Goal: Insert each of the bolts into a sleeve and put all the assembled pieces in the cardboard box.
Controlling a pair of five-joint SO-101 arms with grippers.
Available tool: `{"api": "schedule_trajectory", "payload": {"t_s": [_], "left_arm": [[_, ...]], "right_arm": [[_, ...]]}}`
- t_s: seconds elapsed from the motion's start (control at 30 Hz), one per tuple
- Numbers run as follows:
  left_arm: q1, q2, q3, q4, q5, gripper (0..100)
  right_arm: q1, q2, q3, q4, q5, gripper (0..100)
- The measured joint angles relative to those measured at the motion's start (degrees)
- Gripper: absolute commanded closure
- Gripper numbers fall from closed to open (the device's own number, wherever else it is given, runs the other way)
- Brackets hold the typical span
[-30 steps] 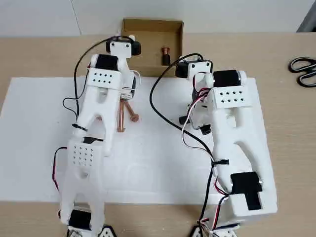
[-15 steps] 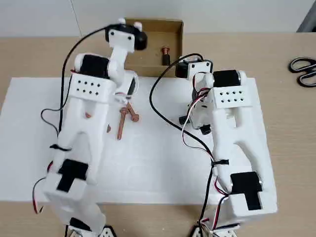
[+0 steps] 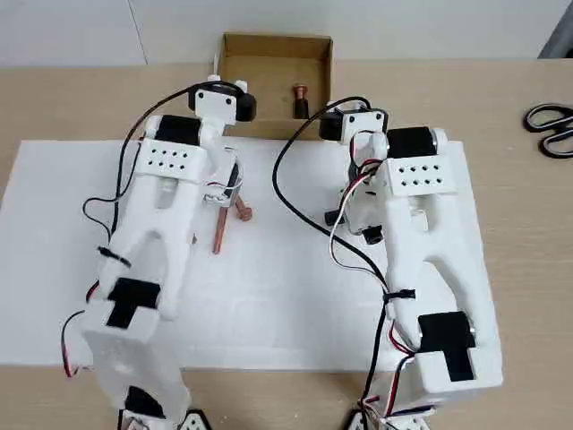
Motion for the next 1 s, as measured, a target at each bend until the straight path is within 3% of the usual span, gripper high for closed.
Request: {"api": "schedule_trajectory", "payload": {"t_s": [0.63, 0.83, 1.0], "left_arm": [[-0.2, 11.3, 0.0, -6.8, 0.0, 90], [-0.2, 11.9, 0.0, -8.5, 0.0, 99], [-0.1, 11.9, 0.0, -8.8, 0.0, 99]], "right_arm": [[0.0, 0.0, 0.0, 0.0, 0.0, 99.5], [0.0, 0.0, 0.0, 0.0, 0.0, 99.5], [0.1, 0.0, 0.0, 0.0, 0.0, 99.5]]}}
